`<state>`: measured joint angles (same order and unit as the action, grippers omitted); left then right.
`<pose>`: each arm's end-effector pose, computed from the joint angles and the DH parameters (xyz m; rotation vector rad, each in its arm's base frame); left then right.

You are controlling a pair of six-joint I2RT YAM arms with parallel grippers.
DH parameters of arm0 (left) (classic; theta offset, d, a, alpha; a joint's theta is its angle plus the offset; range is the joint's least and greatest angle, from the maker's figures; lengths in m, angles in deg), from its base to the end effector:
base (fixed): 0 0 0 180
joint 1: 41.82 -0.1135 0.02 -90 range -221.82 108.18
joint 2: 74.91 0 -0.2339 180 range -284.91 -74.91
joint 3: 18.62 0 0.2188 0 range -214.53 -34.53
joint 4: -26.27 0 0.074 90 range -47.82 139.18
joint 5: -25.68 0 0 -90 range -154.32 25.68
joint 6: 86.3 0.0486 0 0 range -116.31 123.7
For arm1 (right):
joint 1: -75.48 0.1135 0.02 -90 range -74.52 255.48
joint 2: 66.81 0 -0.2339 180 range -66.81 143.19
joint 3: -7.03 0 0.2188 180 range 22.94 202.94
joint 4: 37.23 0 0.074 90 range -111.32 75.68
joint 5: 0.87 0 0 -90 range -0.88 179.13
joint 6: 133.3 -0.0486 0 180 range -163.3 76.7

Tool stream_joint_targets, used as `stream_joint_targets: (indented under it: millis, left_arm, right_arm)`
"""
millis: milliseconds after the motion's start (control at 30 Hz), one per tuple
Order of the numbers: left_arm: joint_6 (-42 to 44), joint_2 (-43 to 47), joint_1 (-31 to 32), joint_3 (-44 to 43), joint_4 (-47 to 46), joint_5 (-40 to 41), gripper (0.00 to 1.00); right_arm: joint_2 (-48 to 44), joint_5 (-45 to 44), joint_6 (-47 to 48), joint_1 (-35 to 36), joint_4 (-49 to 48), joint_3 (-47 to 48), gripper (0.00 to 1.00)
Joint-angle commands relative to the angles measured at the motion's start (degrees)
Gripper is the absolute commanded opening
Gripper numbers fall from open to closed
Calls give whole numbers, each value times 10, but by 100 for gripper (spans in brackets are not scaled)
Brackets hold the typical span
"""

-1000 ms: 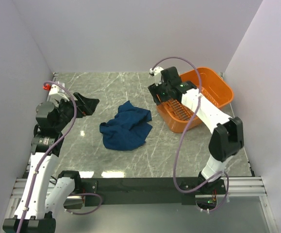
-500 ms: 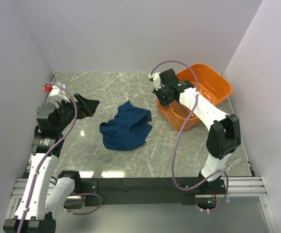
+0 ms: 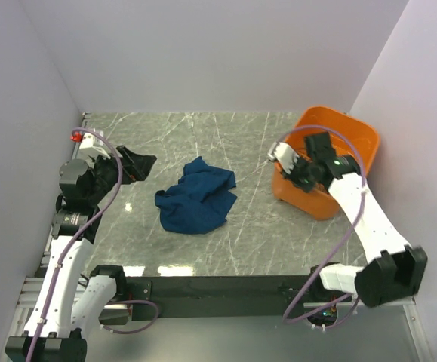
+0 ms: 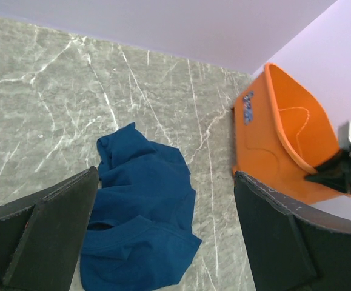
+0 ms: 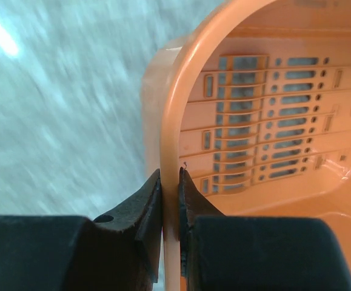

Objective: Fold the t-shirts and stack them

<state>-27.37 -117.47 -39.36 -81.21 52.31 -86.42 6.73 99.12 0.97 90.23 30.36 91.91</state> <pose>0.1707 -0.0256 0.3342 -0.1304 1.7207 -0.7591 0.2260 0.0682 0.2795 -1.3043 2.1683 0.0183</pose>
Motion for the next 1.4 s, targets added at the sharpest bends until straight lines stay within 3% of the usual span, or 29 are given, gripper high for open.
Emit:
stream_joint_targets:
  millis: [0, 167, 467, 800, 900, 1100, 1367]
  left_arm:
    - [1, -8, 2, 5, -48, -24, 100]
    - [-6, -37, 2, 1, -71, -45, 100]
    - [-7, -37, 2, 2, -76, -50, 99]
    - [-13, -49, 2, -4, -80, -54, 99]
    - [-15, -53, 2, -3, -84, -57, 99]
    - [-17, -62, 2, -5, -85, -59, 99]
    - [-16, -68, 2, -7, -81, -62, 99]
  right_arm:
    - [-57, -2, 191, -57, 24, -44, 0]
    - [-66, 34, 352, -138, 61, -73, 0]
    - [-48, 40, 498, -184, 54, -68, 0]
    - [52, 68, 529, -291, 47, 20, 4]
    - [62, 72, 543, -309, 37, 25, 9]
    - [64, 82, 522, -327, 14, 41, 31]
    - [55, 58, 417, -338, -41, 35, 38]
